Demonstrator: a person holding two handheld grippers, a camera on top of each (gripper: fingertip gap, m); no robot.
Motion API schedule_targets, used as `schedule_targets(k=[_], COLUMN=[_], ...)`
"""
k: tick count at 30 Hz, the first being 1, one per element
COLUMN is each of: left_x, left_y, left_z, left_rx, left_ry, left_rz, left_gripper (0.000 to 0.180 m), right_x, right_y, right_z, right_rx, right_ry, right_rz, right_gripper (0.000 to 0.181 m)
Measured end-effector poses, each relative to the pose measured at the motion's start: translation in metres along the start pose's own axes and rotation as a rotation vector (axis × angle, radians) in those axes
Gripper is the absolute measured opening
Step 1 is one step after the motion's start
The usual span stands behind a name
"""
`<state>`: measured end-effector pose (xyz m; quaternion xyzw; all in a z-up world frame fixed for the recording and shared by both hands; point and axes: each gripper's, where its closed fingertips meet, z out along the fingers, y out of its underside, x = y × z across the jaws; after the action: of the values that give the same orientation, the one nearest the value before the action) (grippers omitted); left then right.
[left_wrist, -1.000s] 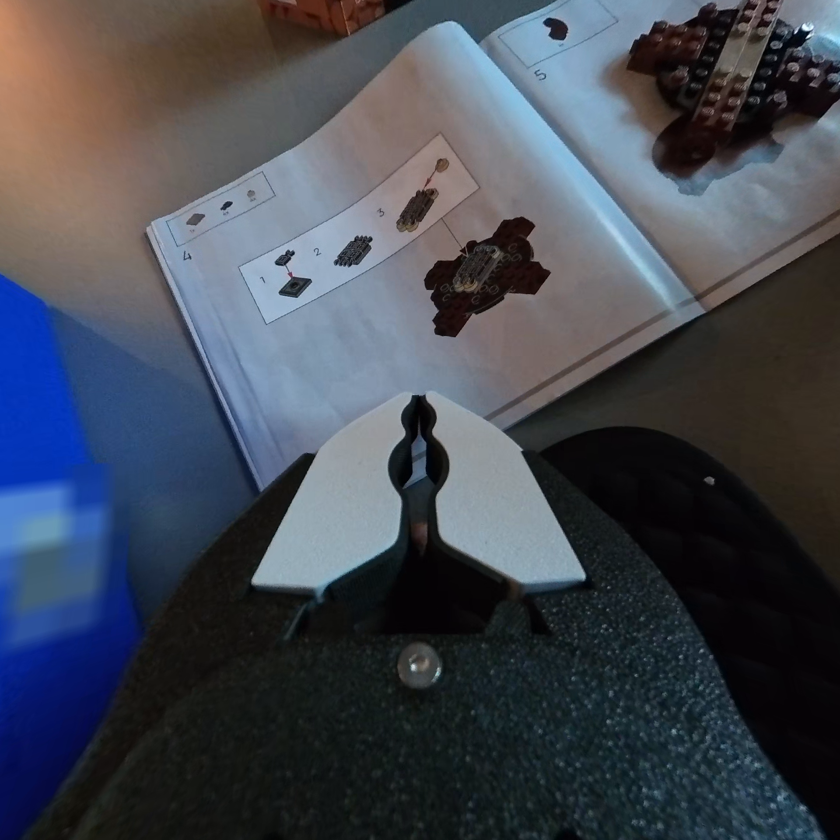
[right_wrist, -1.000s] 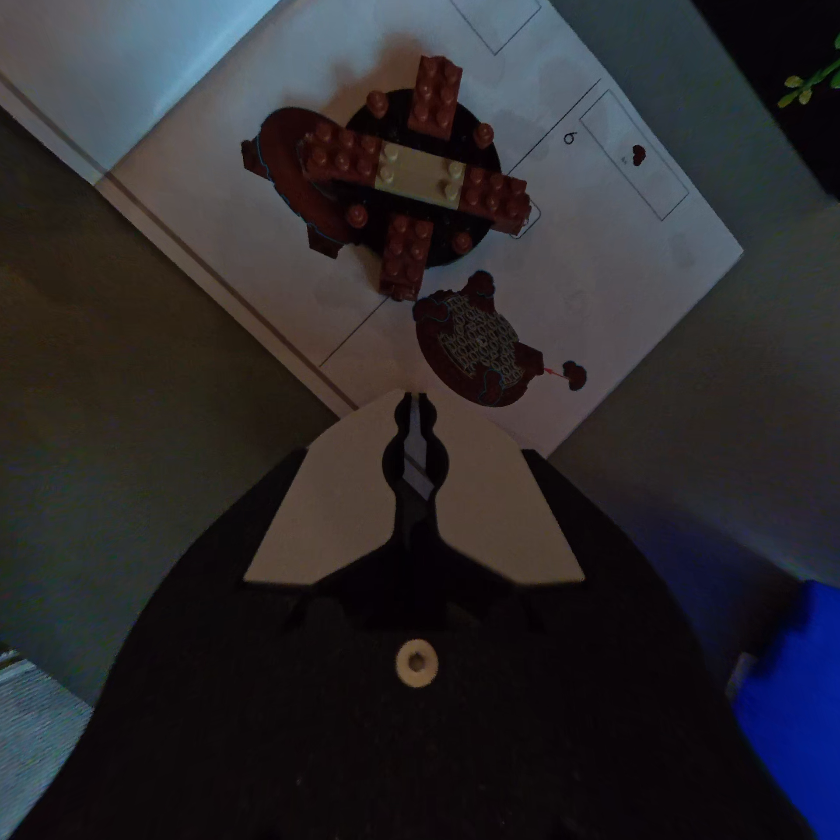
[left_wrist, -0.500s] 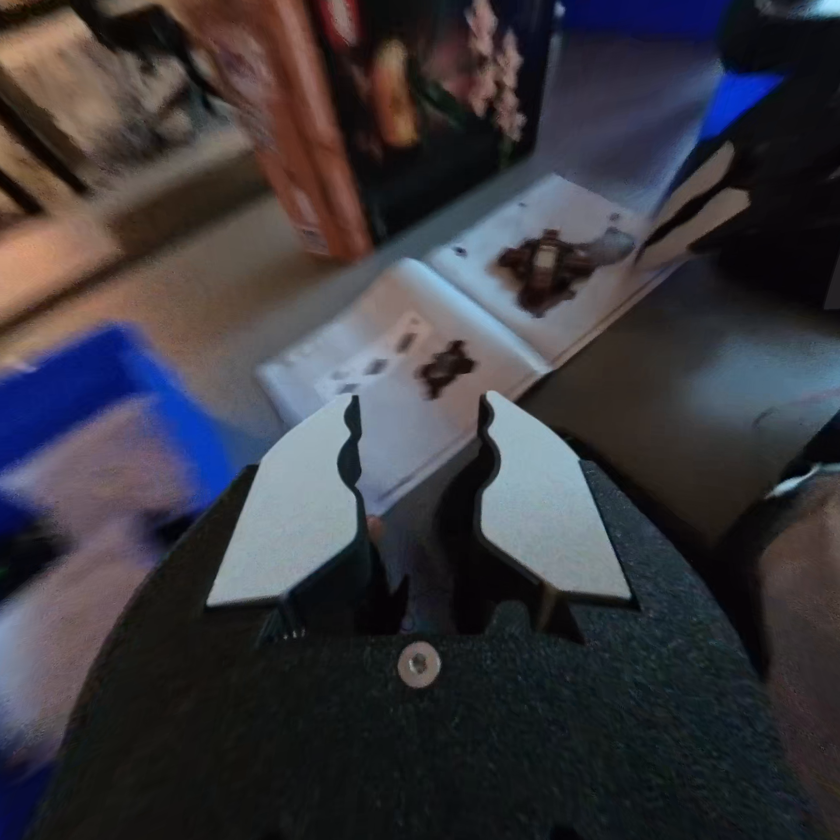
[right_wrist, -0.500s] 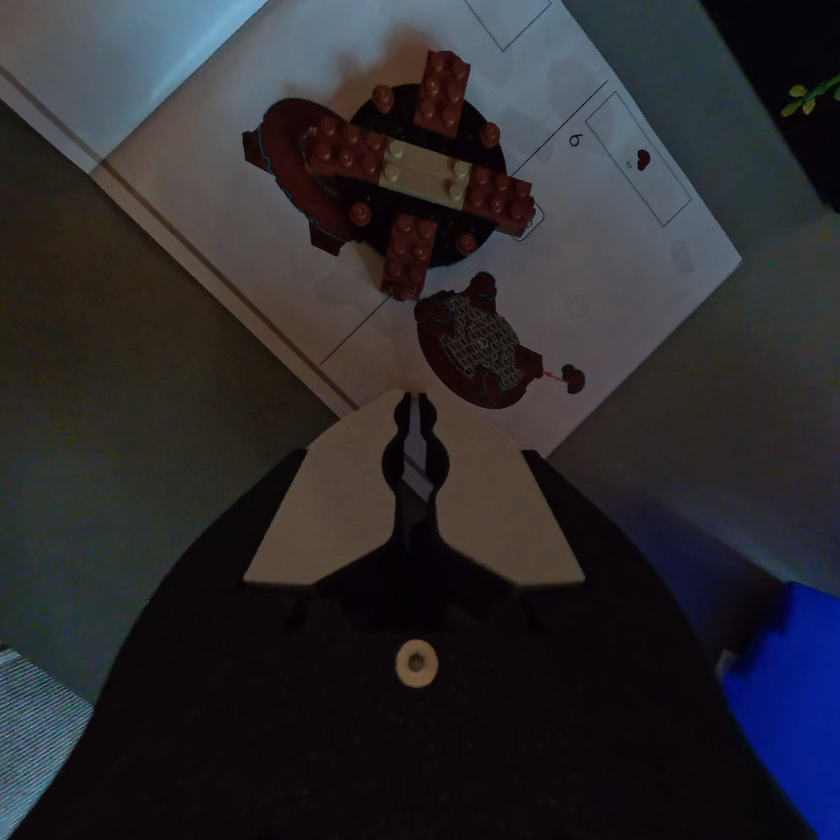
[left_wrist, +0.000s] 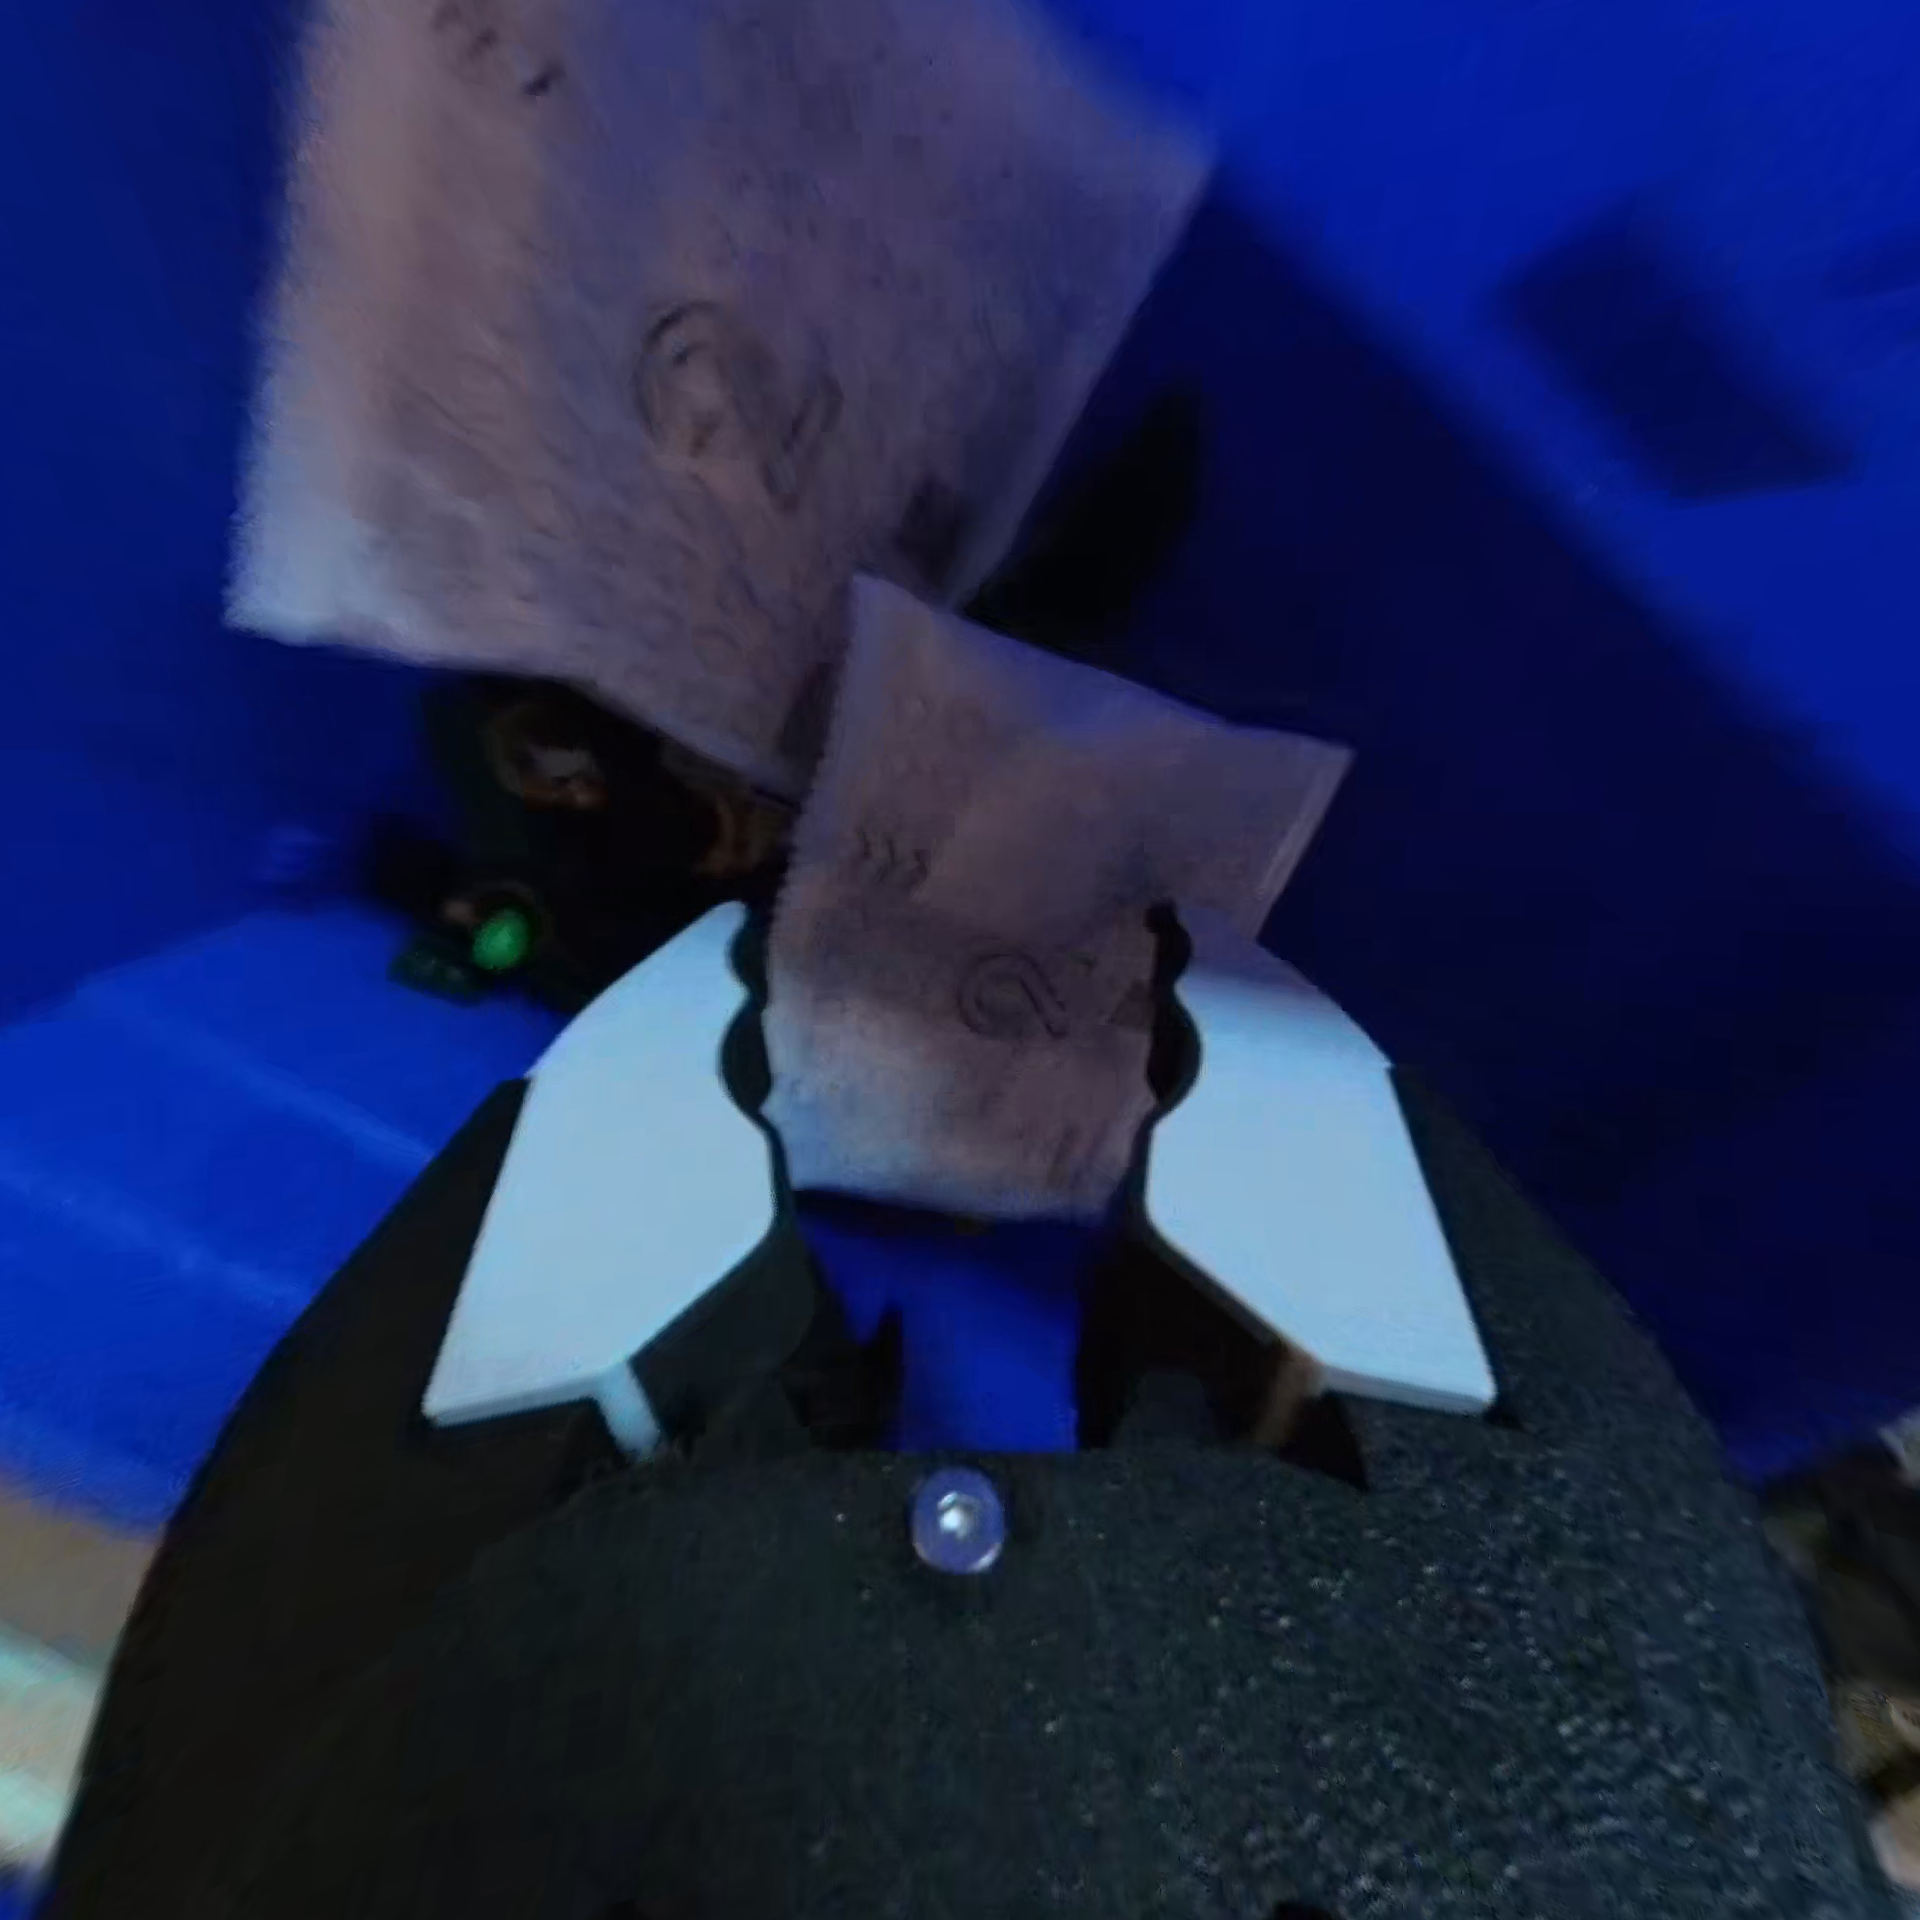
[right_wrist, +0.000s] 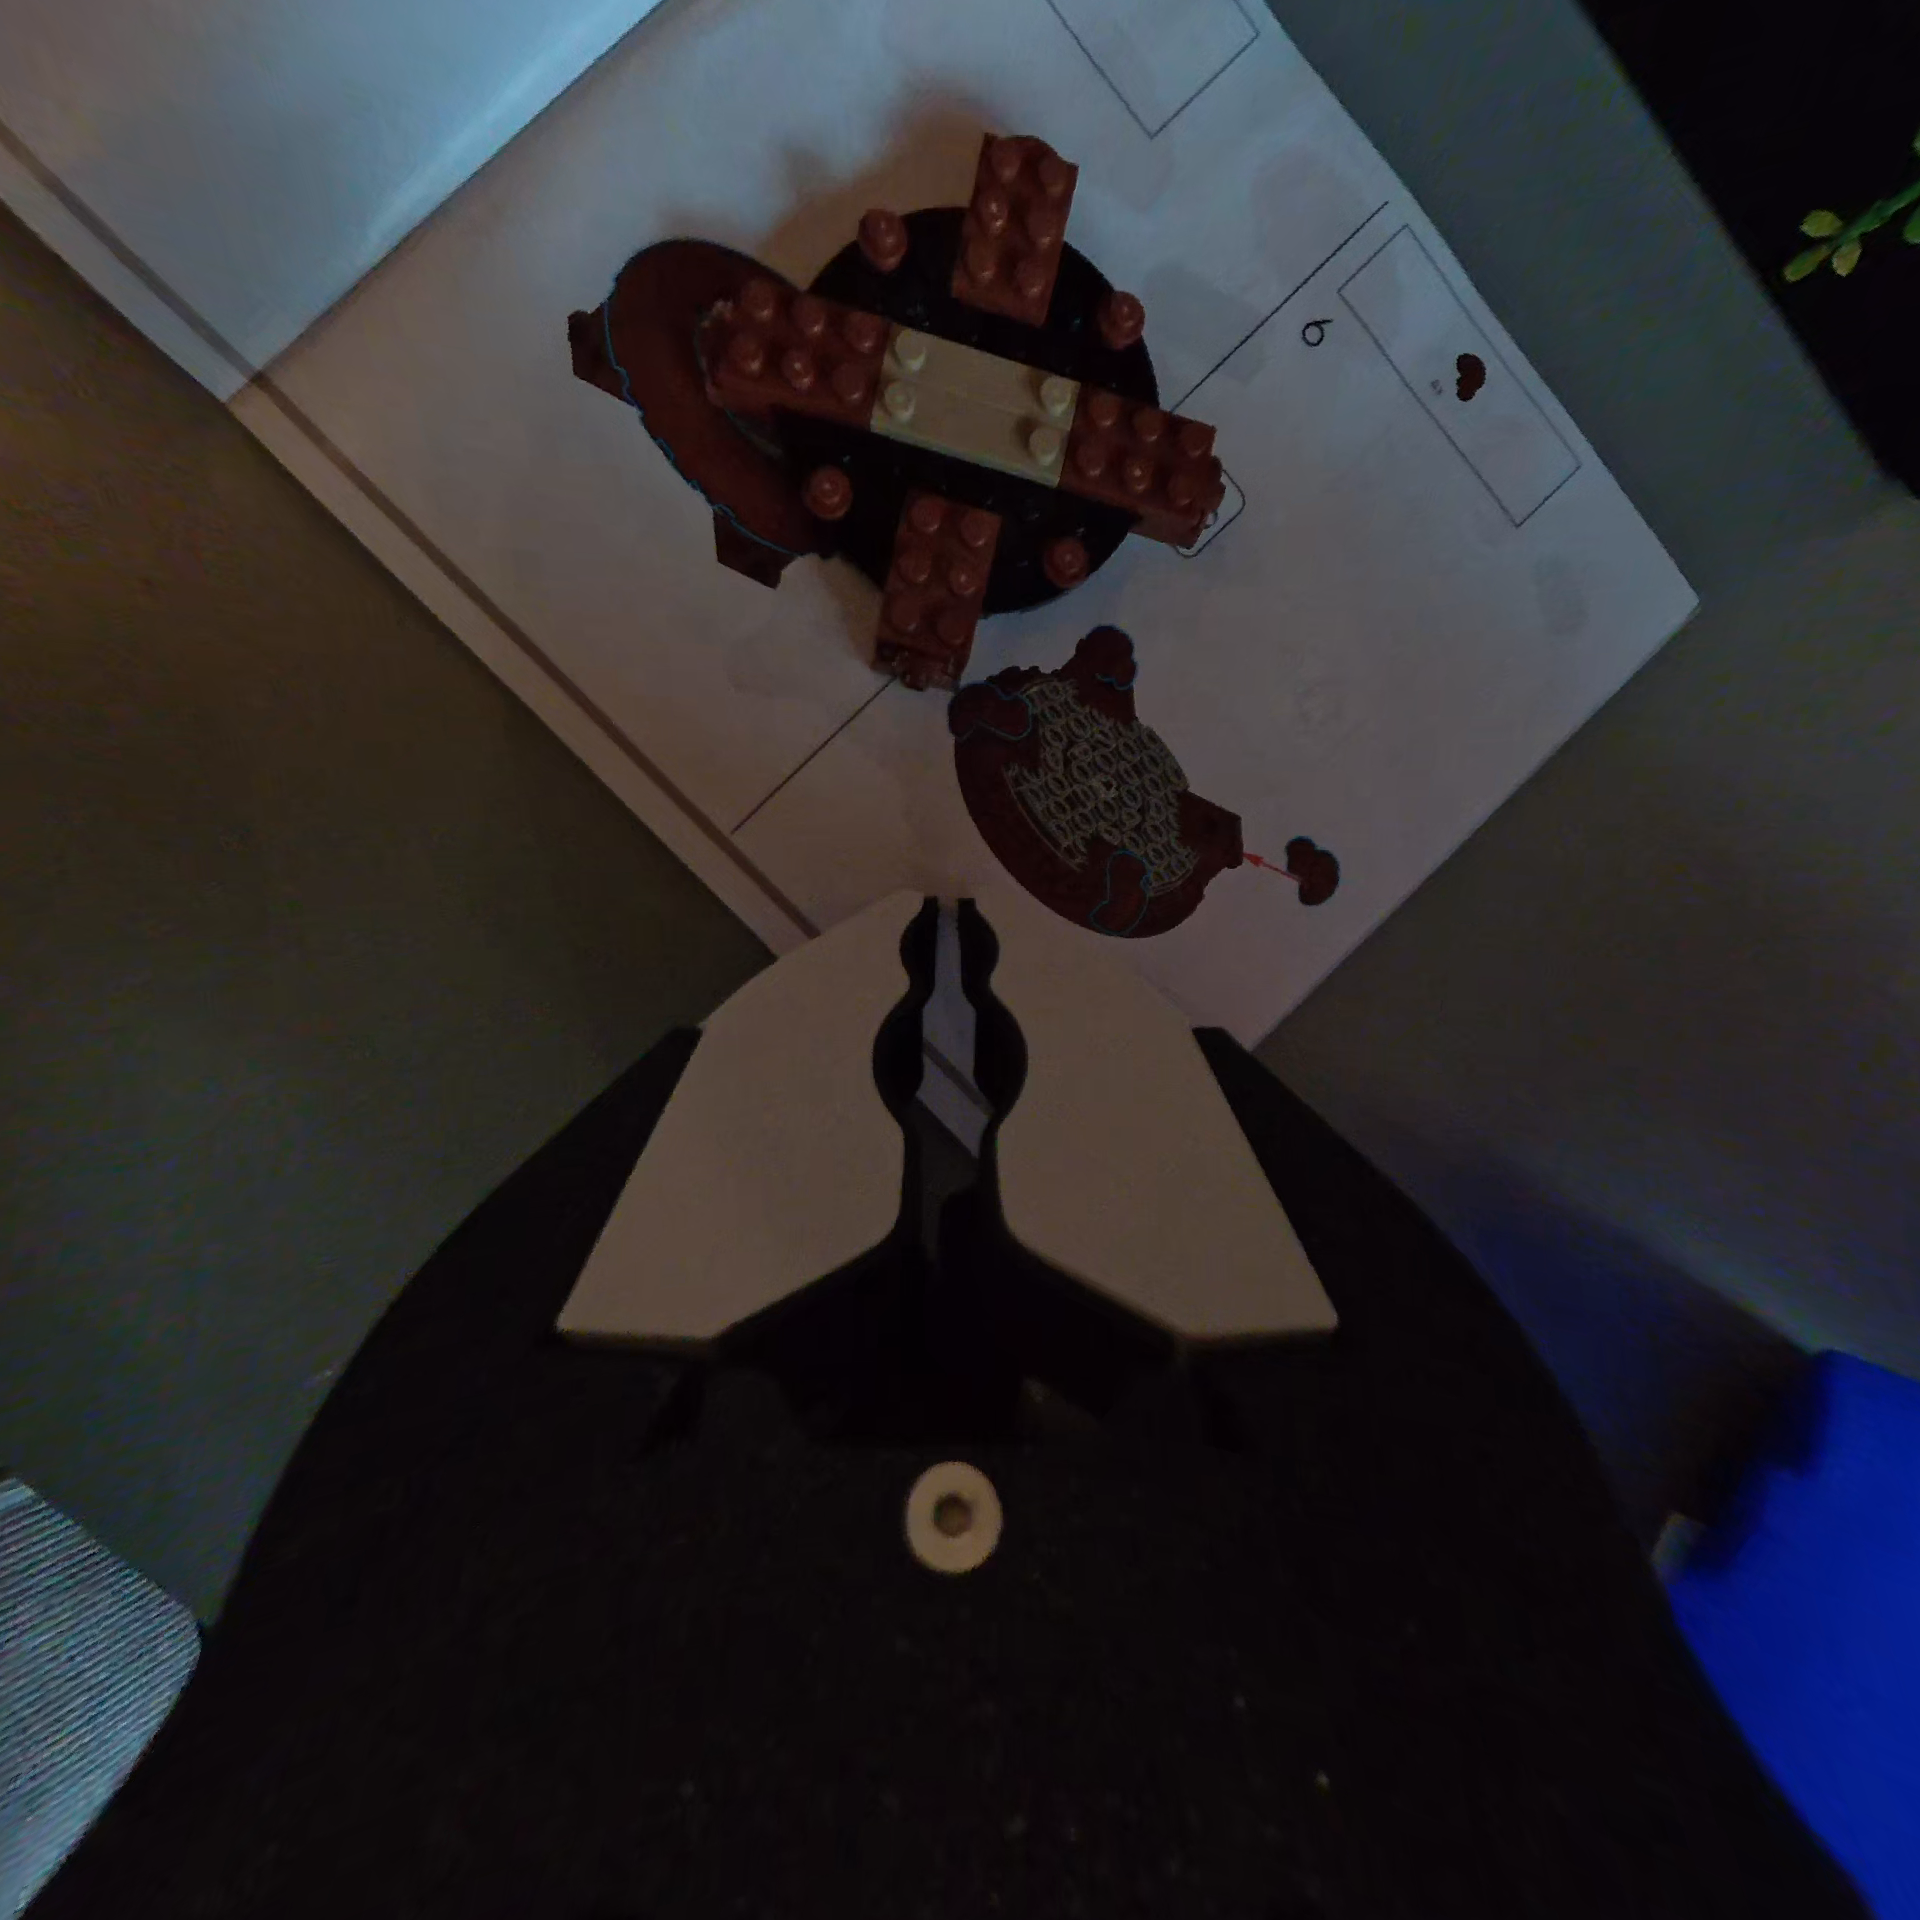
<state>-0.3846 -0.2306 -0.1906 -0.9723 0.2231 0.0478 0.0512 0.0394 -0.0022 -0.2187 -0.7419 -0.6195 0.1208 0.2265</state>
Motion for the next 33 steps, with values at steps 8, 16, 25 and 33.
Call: schedule_targets(k=[8,16,25,33], left_x=[0.006,0.071,0.096,0.075], left_y=[0.011,0.027,0.027,0.001], left_z=[-0.027,-0.093,-0.075,-0.069], left_rx=[0.003,0.21,0.285,0.388], left_ry=[0.009,0.036,0.017,0.004], left_rz=[0.034,0.027,-0.003,-0.055], left_gripper=[0.008,0.004,0.005,0.039], right_x=[0.0,0.0,0.0,0.0], right_y=[0.0,0.0,-0.001,-0.001], right_z=[0.0,0.001,0.0,0.0], right_rx=[0.019,0.024,0.032,0.037], right_ry=[-0.018,-0.029,-0.021,-0.019], right_rz=[0.02,0.018,0.015,0.02], right_gripper=[0.004,0.004,0.004,0.004])
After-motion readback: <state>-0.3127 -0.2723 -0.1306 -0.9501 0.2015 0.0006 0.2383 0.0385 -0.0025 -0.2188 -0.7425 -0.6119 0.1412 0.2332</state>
